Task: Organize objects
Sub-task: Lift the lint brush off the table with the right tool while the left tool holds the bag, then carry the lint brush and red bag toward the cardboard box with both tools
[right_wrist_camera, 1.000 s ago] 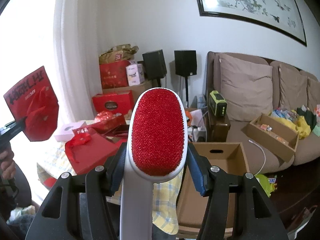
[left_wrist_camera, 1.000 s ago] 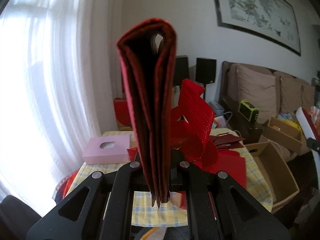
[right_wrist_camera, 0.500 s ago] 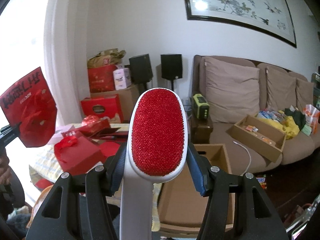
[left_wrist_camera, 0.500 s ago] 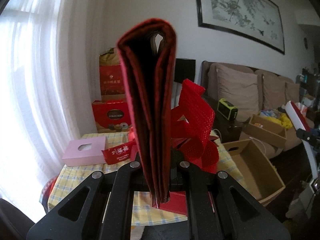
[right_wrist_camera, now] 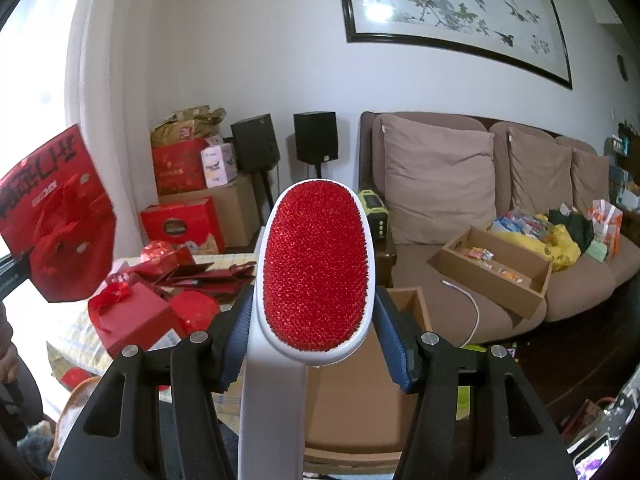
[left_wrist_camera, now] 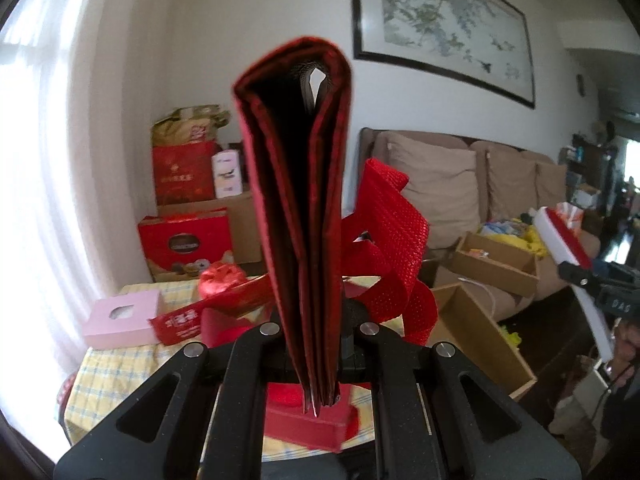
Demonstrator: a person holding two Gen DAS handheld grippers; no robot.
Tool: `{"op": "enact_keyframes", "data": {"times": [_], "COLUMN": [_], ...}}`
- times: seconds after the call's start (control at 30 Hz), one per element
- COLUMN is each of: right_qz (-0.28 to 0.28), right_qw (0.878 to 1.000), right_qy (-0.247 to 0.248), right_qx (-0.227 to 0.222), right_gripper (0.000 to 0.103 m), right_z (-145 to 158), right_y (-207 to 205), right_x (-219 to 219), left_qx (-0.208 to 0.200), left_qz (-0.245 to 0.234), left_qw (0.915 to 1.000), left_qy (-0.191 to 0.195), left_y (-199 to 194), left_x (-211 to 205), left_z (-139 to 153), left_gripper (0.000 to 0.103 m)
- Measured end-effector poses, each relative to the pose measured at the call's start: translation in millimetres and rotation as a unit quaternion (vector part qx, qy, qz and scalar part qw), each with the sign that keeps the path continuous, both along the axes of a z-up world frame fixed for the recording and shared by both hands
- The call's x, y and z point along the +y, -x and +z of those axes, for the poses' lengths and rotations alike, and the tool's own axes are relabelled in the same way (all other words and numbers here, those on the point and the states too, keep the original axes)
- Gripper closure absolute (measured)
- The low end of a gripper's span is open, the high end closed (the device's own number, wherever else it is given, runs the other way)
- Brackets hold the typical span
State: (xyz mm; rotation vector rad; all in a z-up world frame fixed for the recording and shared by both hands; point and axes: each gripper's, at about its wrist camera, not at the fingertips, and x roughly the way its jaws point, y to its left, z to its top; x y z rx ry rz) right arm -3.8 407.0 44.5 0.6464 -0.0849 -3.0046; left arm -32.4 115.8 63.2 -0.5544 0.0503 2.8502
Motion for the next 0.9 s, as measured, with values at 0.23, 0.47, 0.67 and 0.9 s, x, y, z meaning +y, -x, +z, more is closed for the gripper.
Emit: {"op": "enact_keyframes", "data": {"times": [0.23,0.47,0.67,0.9], "right_qz": [-0.005,-0.010,-0.009,-0.018], "right_qw": [1.000,1.000,1.000,1.000], "right_qy": [-0.016,-0.010,-0.019,-0.024], "right_qx": [-0.009,-0.012,-0.007,-0.007], "right_gripper": [0.045,0.045,0.045,0.045], "right_z": [-1,-1,3,4], "right_y": [3,3,1,-1], "right_x": [-3,4,0,5], "left_qx": [0.017,0.030,0.025,0.030], "left_qz": [-0.031,-0.059,-0.078,-0.090], "left_qw": [0.9993,0.9978,0.9963,0.9950], "left_qy": [0.008,-0.008,-0.023,-0.031], "left_y": [-9,-12,-14,-17], "left_x": [25,42,55,65], "left_z": [13,30,31,37], "left_gripper": [0.094,0.094,0.094,0.094]}}
